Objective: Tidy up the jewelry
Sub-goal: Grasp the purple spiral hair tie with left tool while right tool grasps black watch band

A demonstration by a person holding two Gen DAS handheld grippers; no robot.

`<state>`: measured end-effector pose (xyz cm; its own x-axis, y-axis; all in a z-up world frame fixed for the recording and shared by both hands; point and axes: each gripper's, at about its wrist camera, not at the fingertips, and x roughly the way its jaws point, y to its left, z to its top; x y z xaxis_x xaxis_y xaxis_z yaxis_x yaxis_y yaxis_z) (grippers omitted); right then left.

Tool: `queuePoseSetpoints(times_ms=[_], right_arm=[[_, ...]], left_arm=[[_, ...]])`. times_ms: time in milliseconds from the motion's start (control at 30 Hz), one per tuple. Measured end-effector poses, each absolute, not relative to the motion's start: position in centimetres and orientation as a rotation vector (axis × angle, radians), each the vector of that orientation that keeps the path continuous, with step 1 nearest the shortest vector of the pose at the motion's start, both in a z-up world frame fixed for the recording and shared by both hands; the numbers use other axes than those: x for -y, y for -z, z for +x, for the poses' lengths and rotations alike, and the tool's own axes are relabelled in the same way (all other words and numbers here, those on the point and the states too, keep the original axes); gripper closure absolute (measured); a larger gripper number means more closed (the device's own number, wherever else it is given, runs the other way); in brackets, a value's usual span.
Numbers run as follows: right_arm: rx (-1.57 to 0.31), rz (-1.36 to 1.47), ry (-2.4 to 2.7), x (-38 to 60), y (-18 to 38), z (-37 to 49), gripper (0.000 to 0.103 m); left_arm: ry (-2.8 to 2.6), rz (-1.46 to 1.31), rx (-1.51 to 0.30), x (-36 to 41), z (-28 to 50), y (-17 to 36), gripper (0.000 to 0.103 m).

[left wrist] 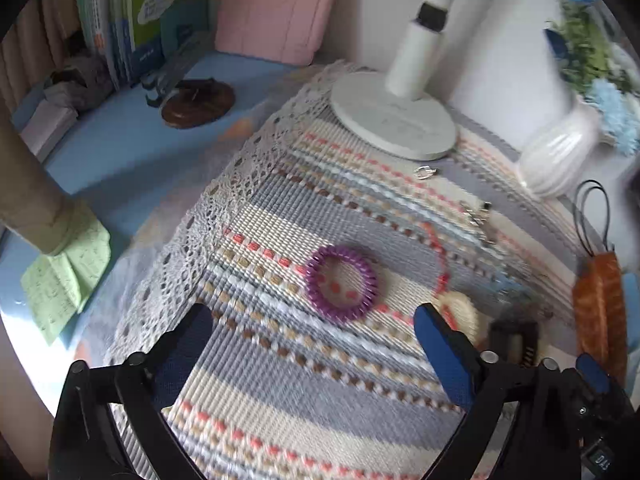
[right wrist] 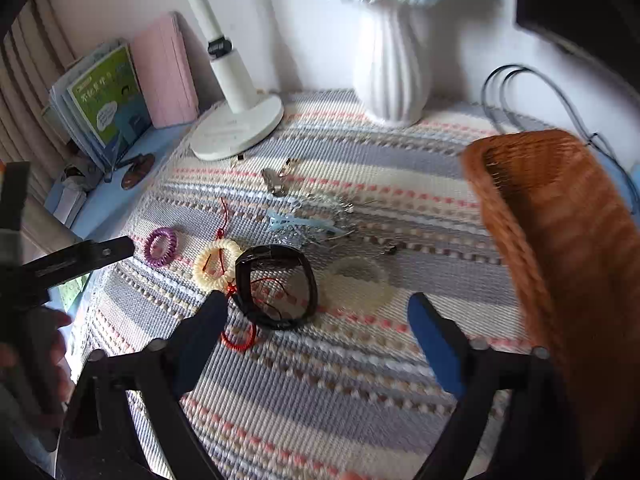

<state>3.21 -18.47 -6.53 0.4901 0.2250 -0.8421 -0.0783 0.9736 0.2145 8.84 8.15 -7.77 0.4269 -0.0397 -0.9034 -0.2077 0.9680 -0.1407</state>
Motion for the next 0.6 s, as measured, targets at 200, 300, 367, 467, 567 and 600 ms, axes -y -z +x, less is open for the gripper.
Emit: queuePoseSetpoints(times_ms=[200, 300, 367, 467, 567, 600], right_arm=[[-1.091, 0.103, -0.215, 17.4, 9.6, 4.3, 0.053], [-1.059, 0.078, -0.225, 16.8, 9.9, 4.3, 0.064], [-1.047, 0.057, -0.216, 16.3, 10.1, 4.5, 0.072], [-1.035, 0.009, -0.208, 15.9, 10.2, 4.9, 0.091], [-1.040, 0.001, -0.215, 16.0, 10.0, 4.8, 0.096], [-1.042, 0.015, -0.220, 16.2, 9.9, 4.7, 0.097]], left_arm=[[-0.098, -0.232, -1.142, -8.5, 10.6, 10.3, 0.022], [-0.100, -0.208, -1.124, -8.1, 10.6, 10.0, 0.037], [-0.135, -0.157, -1.108, -7.8, 10.5, 9.8, 0.068], [-0.133, -0.162, -1.090, -8.3, 10.5, 9.6, 0.092], [-0.124, -0.203, -1.087, -9.4, 10.3, 9.5, 0.092], [-0.121, -0.212, -1.087, -9.5, 10.2, 9.4, 0.092]])
